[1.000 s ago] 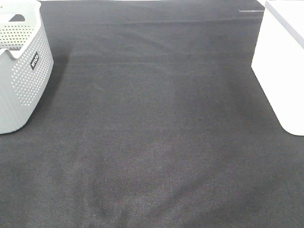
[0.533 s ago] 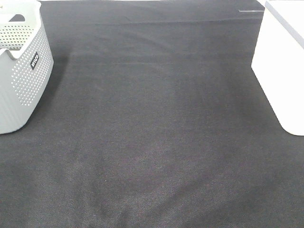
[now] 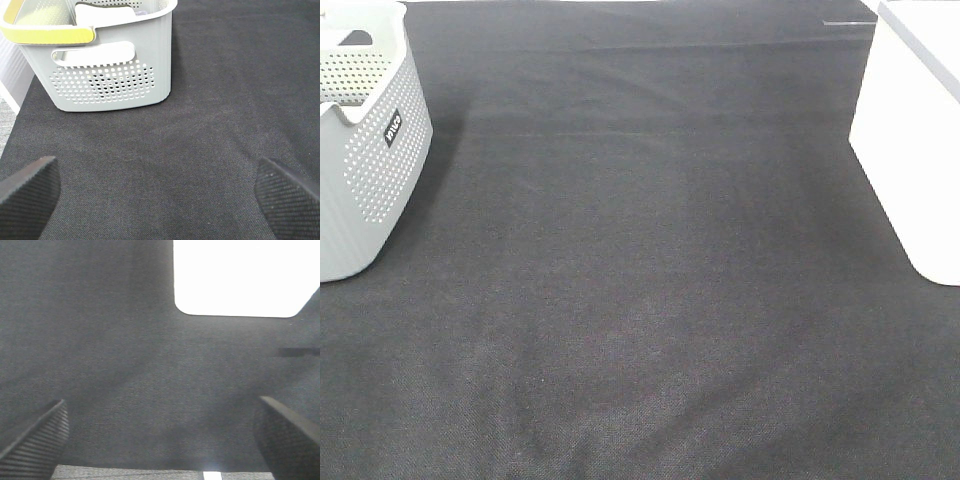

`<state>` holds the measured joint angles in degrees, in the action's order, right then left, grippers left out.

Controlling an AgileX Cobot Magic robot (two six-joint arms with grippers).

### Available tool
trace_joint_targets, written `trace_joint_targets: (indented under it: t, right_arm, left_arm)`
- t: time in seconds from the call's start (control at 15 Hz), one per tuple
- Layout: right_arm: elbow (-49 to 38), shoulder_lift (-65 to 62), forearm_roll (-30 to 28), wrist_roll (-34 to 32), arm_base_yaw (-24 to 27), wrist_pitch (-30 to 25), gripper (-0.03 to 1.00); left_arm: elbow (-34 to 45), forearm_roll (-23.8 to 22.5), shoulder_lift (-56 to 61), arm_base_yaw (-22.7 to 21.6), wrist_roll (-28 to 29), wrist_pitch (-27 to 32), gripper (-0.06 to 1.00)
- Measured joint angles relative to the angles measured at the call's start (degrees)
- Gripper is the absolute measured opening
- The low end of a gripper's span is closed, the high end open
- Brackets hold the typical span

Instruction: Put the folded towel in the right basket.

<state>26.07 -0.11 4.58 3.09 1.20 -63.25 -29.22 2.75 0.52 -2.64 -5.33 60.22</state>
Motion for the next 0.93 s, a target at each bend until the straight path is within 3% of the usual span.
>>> trace_joint_targets:
  t: [0.93]
  right_arm:
    - [0.0, 0.0, 0.3, 0.0, 0.0, 0.0, 0.96]
  left_arm:
    - [0.0, 0.0, 0.0, 0.0, 0.0, 0.0, 0.99]
